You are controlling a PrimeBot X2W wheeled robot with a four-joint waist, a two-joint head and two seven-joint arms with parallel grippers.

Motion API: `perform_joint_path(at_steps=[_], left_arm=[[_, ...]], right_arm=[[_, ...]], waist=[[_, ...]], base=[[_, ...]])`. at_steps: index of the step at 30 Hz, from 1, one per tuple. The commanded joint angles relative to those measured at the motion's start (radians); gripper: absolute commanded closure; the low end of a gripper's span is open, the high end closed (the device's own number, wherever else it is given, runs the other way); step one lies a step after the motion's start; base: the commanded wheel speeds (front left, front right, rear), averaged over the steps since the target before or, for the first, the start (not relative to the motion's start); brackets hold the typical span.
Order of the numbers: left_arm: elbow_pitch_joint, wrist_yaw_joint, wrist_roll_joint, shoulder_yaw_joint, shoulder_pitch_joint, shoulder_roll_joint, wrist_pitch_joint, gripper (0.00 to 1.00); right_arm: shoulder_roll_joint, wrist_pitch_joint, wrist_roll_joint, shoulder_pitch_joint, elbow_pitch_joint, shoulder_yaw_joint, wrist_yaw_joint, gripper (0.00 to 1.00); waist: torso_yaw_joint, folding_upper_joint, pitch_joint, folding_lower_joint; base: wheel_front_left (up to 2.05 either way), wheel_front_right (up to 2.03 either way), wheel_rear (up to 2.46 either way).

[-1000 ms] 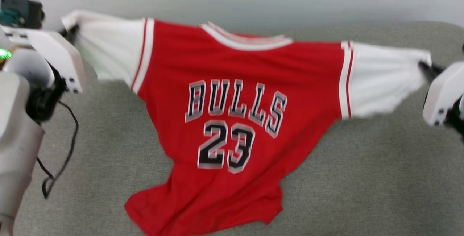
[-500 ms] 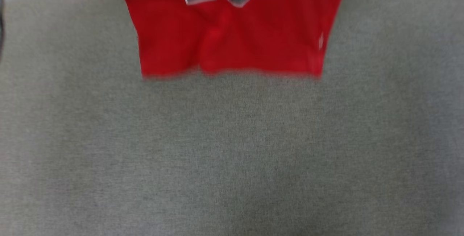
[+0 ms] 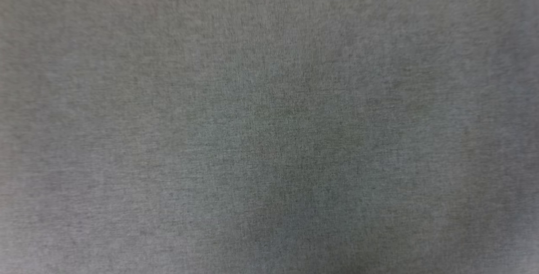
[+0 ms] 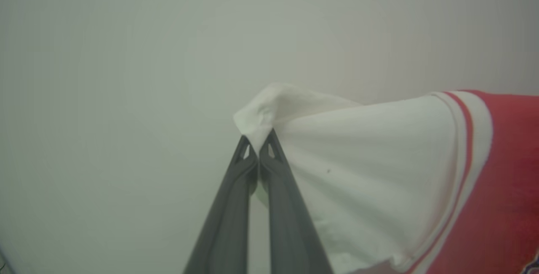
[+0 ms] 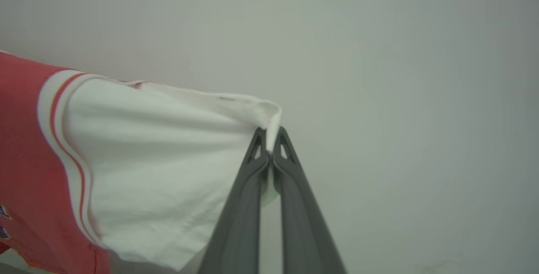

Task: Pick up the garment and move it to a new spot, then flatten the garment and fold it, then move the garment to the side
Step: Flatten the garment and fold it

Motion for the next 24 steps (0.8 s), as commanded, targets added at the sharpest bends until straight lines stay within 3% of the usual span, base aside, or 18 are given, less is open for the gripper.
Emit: perform_joint_path(at_steps=[1, 8, 13, 18, 24], left_arm=[[0.002, 0.000, -0.002, 0.004, -0.013, 0.000, -0.006, 1.00], [0.036, -0.019, -0.019, 0.005, -0.026, -0.020, -0.042, 1.00], [0.085, -0.036, -0.033, -0.001, 0.010, -0.046, -0.075, 1.00], [0.131, -0.057, -0.056, -0.003, 0.106, -0.084, -0.119, 1.00], [0.117, -0.073, -0.094, 0.018, 0.351, -0.126, -0.156, 1.00]], right_arm=[[0.004, -0.006, 0.000, -0.016, 0.006, 0.005, -0.002, 1.00], [0.026, -0.014, 0.015, -0.030, 0.048, 0.024, -0.002, 1.00], [0.059, -0.026, 0.027, 0.024, 0.088, 0.028, -0.002, 1.00], [0.084, -0.029, 0.055, 0.146, 0.110, 0.042, -0.002, 1.00], [0.072, -0.009, 0.132, 0.408, 0.060, 0.054, -0.002, 1.00]], waist=[[-0.003, 0.0000, 0.072, -0.0002], [-0.006, 0.0000, 0.161, -0.0002], [-0.009, 0.0000, 0.166, -0.0002], [0.000, 0.0000, 0.092, -0.0002], [0.024, 0.0000, -0.082, -0.0002]], base=[[0.00, 0.00, 0.00], [0.00, 0.00, 0.00], [0.00, 0.00, 0.00], [0.00, 0.00, 0.00], [0.00, 0.00, 0.00]])
